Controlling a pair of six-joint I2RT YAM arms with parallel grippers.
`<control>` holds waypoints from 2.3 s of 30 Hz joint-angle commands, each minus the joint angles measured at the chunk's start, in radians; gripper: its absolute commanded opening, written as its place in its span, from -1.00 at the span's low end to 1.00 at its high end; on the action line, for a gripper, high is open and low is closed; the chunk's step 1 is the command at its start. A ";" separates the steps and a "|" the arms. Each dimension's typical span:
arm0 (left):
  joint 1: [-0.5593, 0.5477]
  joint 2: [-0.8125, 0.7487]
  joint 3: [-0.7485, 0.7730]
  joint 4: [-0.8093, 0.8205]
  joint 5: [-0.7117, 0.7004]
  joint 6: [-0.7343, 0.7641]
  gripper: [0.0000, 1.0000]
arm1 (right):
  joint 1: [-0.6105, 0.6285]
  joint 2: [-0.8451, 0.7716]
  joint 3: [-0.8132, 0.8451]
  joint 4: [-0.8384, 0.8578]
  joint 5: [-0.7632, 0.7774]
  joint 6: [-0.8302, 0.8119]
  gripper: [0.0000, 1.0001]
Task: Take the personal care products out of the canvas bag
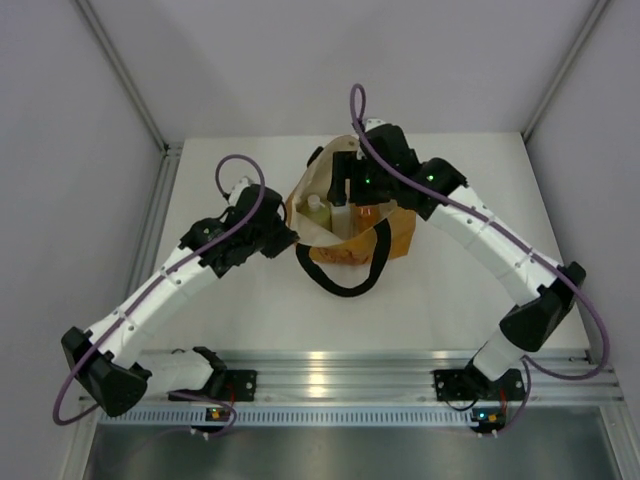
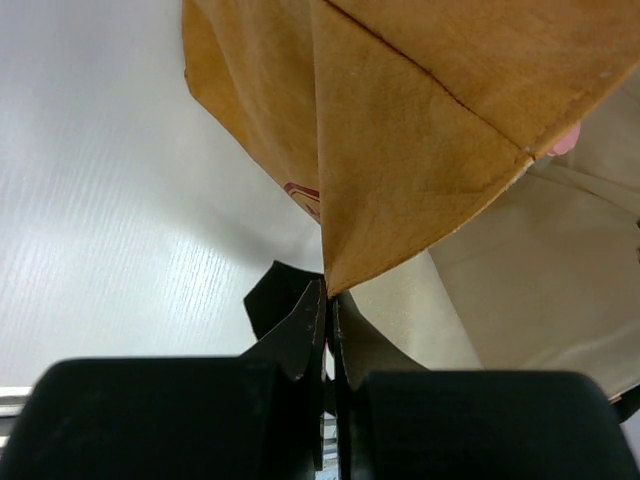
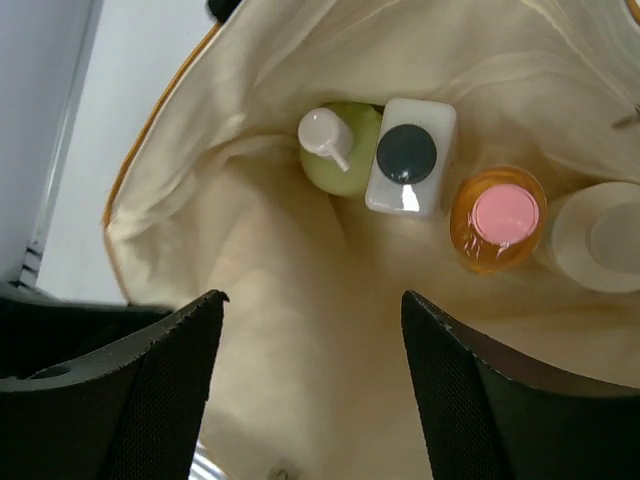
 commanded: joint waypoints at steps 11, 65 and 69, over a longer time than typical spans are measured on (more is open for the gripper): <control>-0.007 -0.003 -0.055 -0.005 -0.050 -0.115 -1.00 | 0.064 0.253 0.037 0.330 0.199 -0.094 0.25; -0.006 0.087 0.046 -0.003 -0.055 -0.062 -1.00 | 0.128 0.339 0.170 0.395 0.351 -0.255 -1.00; -0.006 0.093 0.053 -0.005 -0.060 -0.062 -1.00 | 0.128 0.309 0.163 0.393 0.353 -0.271 -1.00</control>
